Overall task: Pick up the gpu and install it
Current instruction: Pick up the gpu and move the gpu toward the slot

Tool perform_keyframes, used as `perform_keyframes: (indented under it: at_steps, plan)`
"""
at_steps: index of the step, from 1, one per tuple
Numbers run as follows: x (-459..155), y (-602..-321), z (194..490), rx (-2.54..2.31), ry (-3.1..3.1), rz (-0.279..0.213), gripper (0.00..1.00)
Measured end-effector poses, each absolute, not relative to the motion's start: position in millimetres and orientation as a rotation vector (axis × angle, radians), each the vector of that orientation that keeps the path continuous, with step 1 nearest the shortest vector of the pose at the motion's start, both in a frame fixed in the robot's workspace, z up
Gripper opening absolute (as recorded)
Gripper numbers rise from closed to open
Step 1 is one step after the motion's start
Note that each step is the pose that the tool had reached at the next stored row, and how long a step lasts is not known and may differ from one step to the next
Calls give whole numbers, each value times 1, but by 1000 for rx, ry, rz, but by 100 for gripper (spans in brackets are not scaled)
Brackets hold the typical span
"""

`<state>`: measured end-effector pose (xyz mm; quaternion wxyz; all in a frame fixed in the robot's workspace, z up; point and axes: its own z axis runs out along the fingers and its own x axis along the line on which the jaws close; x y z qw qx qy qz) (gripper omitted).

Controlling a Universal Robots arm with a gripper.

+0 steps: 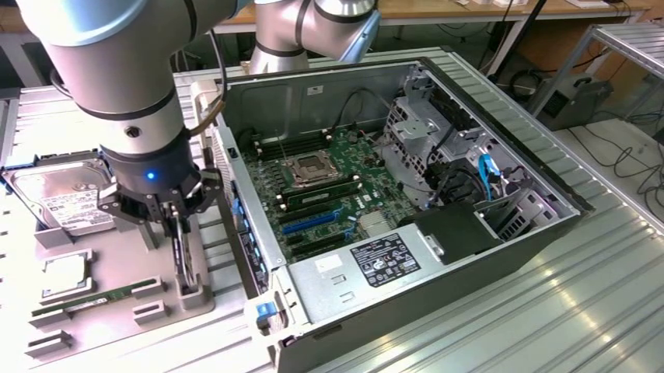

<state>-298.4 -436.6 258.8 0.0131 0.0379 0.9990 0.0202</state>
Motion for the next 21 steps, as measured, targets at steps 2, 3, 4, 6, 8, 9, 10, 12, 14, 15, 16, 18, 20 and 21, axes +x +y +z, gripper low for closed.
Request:
perform_keyframes:
  at_steps: [2, 3, 4, 6, 8, 9, 10, 12, 14, 15, 16, 18, 20, 21]
  plan:
    - [-298, -437, 260, 118, 3113, 63, 26]
    - [-298, -437, 260, 118, 3113, 62, 26]
    - [-298, -437, 261, 118, 3113, 63, 26]
    - [-298, -437, 262, 118, 3112, 63, 26]
    - [-298, -437, 263, 118, 3113, 63, 26]
    - [-298, -437, 265, 118, 3113, 62, 26]
    - [-298, -437, 266, 118, 3113, 63, 26]
    - [-298, -437, 267, 118, 3112, 63, 26]
    - [-298, -437, 268, 118, 3112, 63, 26]
    - [-298, -437, 269, 118, 3112, 63, 26]
    - [-298, -436, 269, 118, 3112, 63, 26]
    - [-298, -437, 270, 118, 3112, 63, 26]
    - [-298, -437, 271, 118, 3113, 62, 26]
    - [-298, -437, 272, 118, 3113, 62, 26]
